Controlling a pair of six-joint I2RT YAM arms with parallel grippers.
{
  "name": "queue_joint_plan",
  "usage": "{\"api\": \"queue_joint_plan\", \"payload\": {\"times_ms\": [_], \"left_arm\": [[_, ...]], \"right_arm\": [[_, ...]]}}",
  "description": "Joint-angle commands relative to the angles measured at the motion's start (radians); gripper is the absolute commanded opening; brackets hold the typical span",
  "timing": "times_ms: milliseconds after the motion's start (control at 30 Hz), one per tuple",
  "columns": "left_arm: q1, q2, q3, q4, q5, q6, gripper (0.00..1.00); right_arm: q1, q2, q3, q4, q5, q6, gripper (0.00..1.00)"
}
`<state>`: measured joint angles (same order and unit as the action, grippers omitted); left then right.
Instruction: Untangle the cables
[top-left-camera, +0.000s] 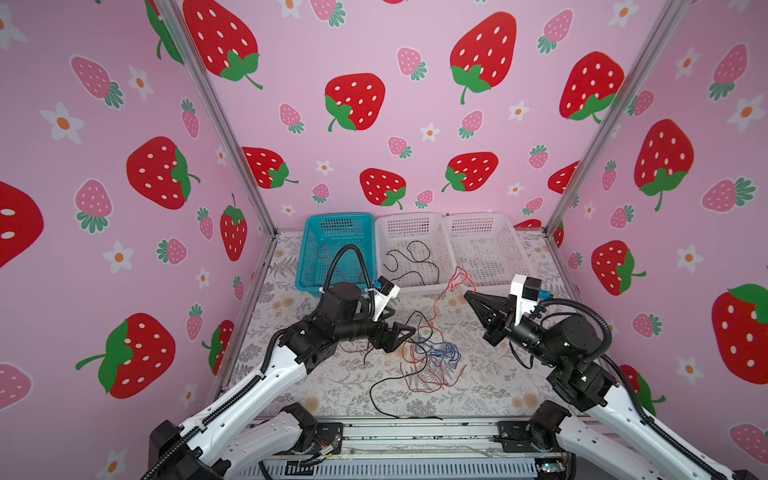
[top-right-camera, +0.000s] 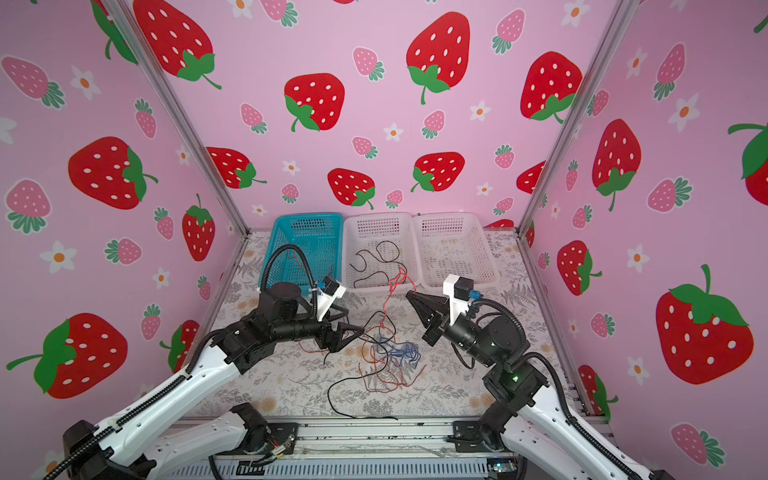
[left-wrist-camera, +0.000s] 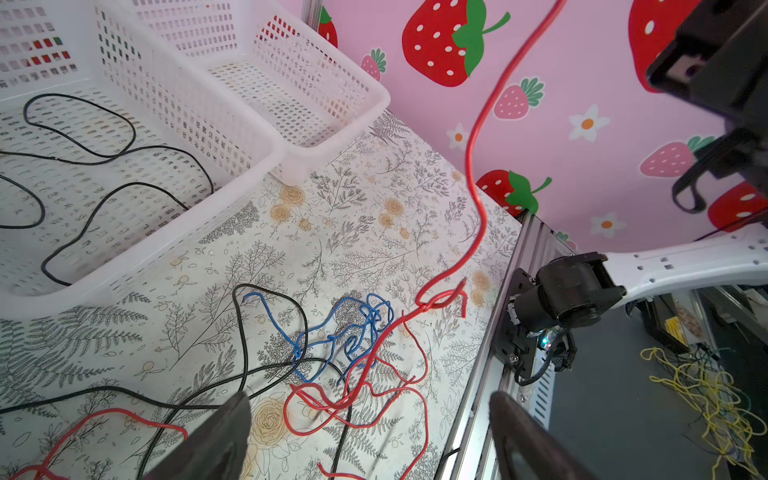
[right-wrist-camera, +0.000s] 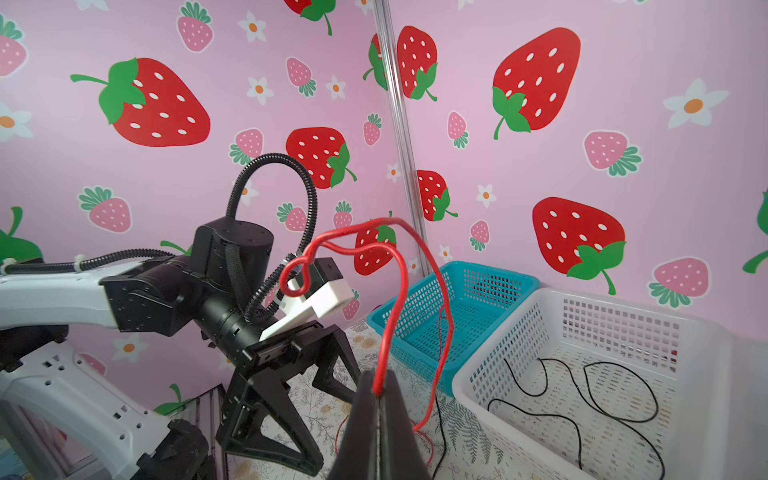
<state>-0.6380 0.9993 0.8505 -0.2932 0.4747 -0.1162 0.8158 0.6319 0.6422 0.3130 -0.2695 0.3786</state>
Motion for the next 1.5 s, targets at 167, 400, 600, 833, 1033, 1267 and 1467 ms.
{"api": "queue_joint_plan", "payload": {"times_ms": [167,400,600,833,1033,1267,1467], "left_arm": [[-0.028,0.021,-0.074,0.061,0.069,0.085,0.87],[-0.042,0.054,-0.082,0.048,0.13,0.099,0.73],[-0.059,0.093,-0.072,0.013,0.124,0.129,0.47],[-0.06,0.086,-0.048,-0.032,0.113,0.153,0.11],[-0.06,0.022,-0.051,-0.046,0.08,0.167,0.0],[-0.059,-0.077,-0.033,-0.065,0.02,0.153,0.0],[-0.051,-0.158,-0.02,-0.045,-0.105,0.118,0.0]], "right_arm": [[0.005,0.007,0.051,0.064,-0.091,0.06,0.0],[0.006,0.016,0.062,0.075,-0.102,0.075,0.0],[0.008,0.017,0.066,0.084,-0.117,0.092,0.0],[0.009,0.0,0.057,0.074,-0.103,0.09,0.0],[0.008,-0.037,0.014,0.05,-0.03,0.074,0.0],[0.007,-0.082,-0.072,0.02,0.071,0.059,0.0],[0.009,-0.122,-0.174,0.02,0.091,0.083,0.0]]}}
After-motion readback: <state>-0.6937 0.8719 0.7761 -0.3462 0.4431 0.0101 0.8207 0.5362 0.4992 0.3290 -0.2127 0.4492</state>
